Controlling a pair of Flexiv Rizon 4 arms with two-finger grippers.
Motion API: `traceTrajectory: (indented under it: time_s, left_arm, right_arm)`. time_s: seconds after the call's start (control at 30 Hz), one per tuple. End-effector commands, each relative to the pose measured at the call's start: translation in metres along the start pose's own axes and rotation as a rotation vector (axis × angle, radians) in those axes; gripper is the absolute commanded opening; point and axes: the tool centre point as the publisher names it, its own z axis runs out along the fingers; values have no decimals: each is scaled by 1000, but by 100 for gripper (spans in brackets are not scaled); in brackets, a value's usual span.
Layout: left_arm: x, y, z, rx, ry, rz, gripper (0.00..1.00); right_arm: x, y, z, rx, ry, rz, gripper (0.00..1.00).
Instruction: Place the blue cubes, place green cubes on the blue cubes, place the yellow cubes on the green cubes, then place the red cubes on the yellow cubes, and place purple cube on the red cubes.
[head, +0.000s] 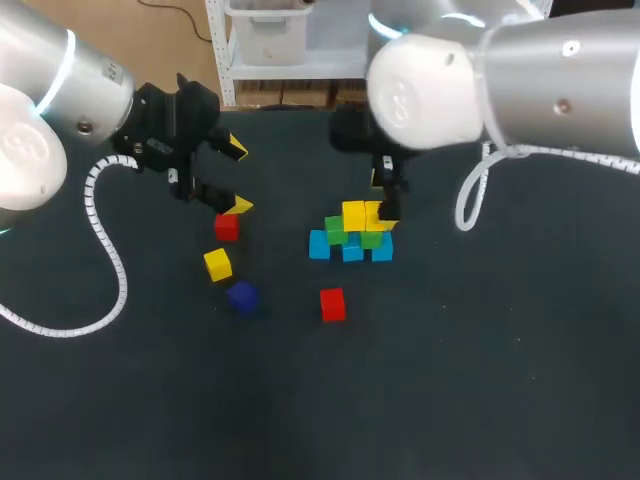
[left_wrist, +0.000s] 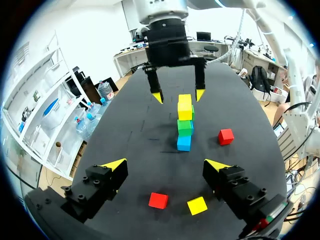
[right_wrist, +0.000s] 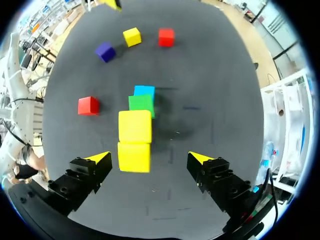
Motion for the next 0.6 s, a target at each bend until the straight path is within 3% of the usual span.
traceTrajectory:
  time_s: [0.03,0.13,0.2,0.6]
  left_arm:
    - [2,-1,0,-2,-7,3,100]
    - [2,-1,0,-2,-7,3,100]
    - [2,-1,0,-2,-7,3,100]
    - [2,-1,0,-2,-7,3,100]
  right_arm:
    - [26,2,-18,43,-191,7,100]
    - [37,-3,-34,75,-398,13,100]
    - [44,-5,-42,89,-484,24,100]
    - [80,-6,-66,180,-709,46,100]
